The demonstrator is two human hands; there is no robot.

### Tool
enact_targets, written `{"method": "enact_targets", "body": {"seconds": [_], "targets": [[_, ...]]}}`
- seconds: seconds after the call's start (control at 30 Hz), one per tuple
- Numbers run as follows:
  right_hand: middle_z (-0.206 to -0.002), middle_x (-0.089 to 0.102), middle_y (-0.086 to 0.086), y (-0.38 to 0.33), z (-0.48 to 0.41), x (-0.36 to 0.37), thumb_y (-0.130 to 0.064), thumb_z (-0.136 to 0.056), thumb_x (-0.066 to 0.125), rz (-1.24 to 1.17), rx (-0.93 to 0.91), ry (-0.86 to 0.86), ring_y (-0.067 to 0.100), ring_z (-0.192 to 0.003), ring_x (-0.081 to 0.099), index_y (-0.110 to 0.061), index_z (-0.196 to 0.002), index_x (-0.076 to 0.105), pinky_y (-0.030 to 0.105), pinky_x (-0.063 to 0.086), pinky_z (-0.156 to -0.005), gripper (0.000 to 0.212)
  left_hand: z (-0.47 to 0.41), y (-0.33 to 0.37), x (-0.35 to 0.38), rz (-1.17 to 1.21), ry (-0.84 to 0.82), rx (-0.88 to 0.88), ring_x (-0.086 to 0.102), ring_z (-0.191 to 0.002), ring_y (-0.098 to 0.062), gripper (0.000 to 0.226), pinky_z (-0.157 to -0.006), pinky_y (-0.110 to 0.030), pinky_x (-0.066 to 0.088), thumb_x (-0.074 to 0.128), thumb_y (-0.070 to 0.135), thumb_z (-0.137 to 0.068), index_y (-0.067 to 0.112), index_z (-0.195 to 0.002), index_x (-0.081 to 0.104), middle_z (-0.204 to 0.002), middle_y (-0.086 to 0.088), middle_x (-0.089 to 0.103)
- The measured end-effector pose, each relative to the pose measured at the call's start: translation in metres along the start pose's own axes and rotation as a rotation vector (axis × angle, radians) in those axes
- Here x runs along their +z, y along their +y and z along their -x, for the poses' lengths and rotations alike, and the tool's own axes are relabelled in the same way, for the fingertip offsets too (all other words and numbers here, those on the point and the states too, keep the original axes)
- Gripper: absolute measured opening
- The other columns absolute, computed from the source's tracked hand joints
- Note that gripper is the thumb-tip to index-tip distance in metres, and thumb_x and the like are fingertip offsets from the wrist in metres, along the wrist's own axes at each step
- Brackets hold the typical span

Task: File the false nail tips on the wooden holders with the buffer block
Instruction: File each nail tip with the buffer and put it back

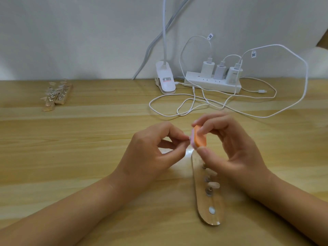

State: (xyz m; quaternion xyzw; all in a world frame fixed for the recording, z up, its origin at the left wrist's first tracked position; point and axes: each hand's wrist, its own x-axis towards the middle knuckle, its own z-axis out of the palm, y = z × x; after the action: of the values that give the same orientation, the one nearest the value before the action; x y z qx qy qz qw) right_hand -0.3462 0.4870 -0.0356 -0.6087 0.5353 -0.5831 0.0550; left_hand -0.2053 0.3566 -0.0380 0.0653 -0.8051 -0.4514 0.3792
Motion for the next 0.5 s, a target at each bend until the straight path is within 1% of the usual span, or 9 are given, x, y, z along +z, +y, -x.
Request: {"method": "enact_targets", "body": {"seconds": [0.07, 0.1, 0.17, 0.23, 0.27, 0.33, 0.37, 0.43, 0.5], "targets": [[-0.109, 0.059, 0.009, 0.003, -0.003, -0.003, -0.013, -0.083, 0.069, 0.032, 0.074, 0.045, 0.028, -0.103, 0.062, -0.013, -0.1, 0.056, 0.04, 0.05, -0.093, 0.022, -0.001, -0.002, -0.002, 0.041, 0.032, -0.073, 0.068, -0.074, -0.008, 0.008, -0.068, -0.017, 0.054, 0.072, 0.012, -0.079, 0.019, -0.08, 0.068, -0.082, 0.007, 0.071], [-0.108, 0.06, 0.009, 0.004, -0.005, -0.005, -0.013, -0.082, 0.069, 0.029, 0.104, 0.078, 0.026, -0.1, 0.063, -0.013, -0.099, 0.056, 0.04, 0.05, -0.094, 0.021, -0.001, -0.002, -0.002, 0.078, 0.046, -0.115, 0.069, -0.073, -0.011, 0.01, -0.067, -0.016, 0.054, 0.072, 0.013, -0.079, 0.022, -0.078, 0.069, -0.082, 0.006, 0.072], [-0.108, 0.06, 0.009, 0.003, -0.005, -0.006, -0.015, -0.083, 0.067, 0.005, 0.085, 0.105, 0.022, -0.099, 0.063, -0.014, -0.1, 0.056, 0.034, 0.049, -0.094, 0.021, -0.003, -0.003, -0.002, 0.133, 0.048, -0.171, 0.07, -0.073, -0.016, 0.013, -0.066, -0.017, 0.054, 0.074, 0.015, -0.079, 0.027, -0.077, 0.069, -0.082, 0.004, 0.072], [-0.106, 0.061, 0.008, 0.001, -0.003, -0.002, -0.014, -0.085, 0.066, -0.017, 0.039, 0.084, 0.021, -0.099, 0.063, -0.013, -0.106, 0.054, 0.03, 0.047, -0.094, 0.024, -0.004, -0.005, -0.003, 0.164, 0.046, -0.2, 0.07, -0.076, -0.016, 0.012, -0.07, -0.023, 0.056, 0.074, 0.019, -0.079, 0.03, -0.079, 0.069, -0.082, 0.003, 0.072], [-0.103, 0.062, 0.007, 0.002, -0.003, -0.002, -0.014, -0.085, 0.066, -0.032, 0.044, 0.076, 0.022, -0.098, 0.064, -0.013, -0.109, 0.054, 0.03, 0.047, -0.094, 0.027, -0.006, -0.006, -0.003, 0.189, 0.048, -0.212, 0.07, -0.078, -0.016, 0.011, -0.073, -0.029, 0.058, 0.073, 0.02, -0.079, 0.03, -0.082, 0.069, -0.083, 0.001, 0.072], [-0.105, 0.065, 0.003, 0.008, -0.005, -0.006, -0.016, -0.085, 0.068, -0.043, 0.127, 0.097, 0.02, -0.102, 0.065, -0.017, -0.115, 0.053, 0.03, 0.048, -0.097, 0.034, -0.008, -0.008, -0.006, 0.24, 0.032, -0.237, 0.07, -0.081, -0.017, 0.012, -0.08, -0.04, 0.059, 0.071, 0.021, -0.082, 0.028, -0.092, 0.07, -0.085, -0.001, 0.072], [-0.109, 0.065, 0.001, 0.011, -0.006, -0.01, -0.017, -0.085, 0.07, -0.022, 0.19, 0.111, 0.019, -0.106, 0.064, -0.021, -0.118, 0.053, 0.032, 0.048, -0.1, 0.037, -0.009, -0.008, -0.007, 0.248, 0.013, -0.249, 0.07, -0.082, -0.017, 0.014, -0.082, -0.042, 0.059, 0.07, 0.021, -0.083, 0.028, -0.096, 0.071, -0.085, -0.001, 0.072], [-0.114, 0.064, 0.001, 0.019, -0.008, -0.019, -0.01, -0.087, 0.072, 0.081, 0.306, 0.086, 0.017, -0.111, 0.062, -0.028, -0.121, 0.053, 0.036, 0.047, -0.104, 0.043, -0.009, -0.008, -0.006, 0.248, -0.035, -0.267, 0.07, -0.084, -0.017, 0.014, -0.082, -0.042, 0.059, 0.07, 0.021, -0.084, 0.026, -0.096, 0.074, -0.086, 0.001, 0.073], [-0.113, 0.062, -0.004, 0.025, -0.008, -0.027, -0.006, -0.087, 0.07, 0.222, 0.377, 0.026, 0.01, -0.112, 0.06, -0.034, -0.122, 0.051, 0.033, 0.044, -0.107, 0.048, -0.008, -0.005, -0.005, 0.258, -0.079, -0.265, 0.071, -0.084, -0.017, 0.011, -0.078, -0.035, 0.059, 0.071, 0.019, -0.084, 0.023, -0.094, 0.075, -0.085, 0.001, 0.074]]}}
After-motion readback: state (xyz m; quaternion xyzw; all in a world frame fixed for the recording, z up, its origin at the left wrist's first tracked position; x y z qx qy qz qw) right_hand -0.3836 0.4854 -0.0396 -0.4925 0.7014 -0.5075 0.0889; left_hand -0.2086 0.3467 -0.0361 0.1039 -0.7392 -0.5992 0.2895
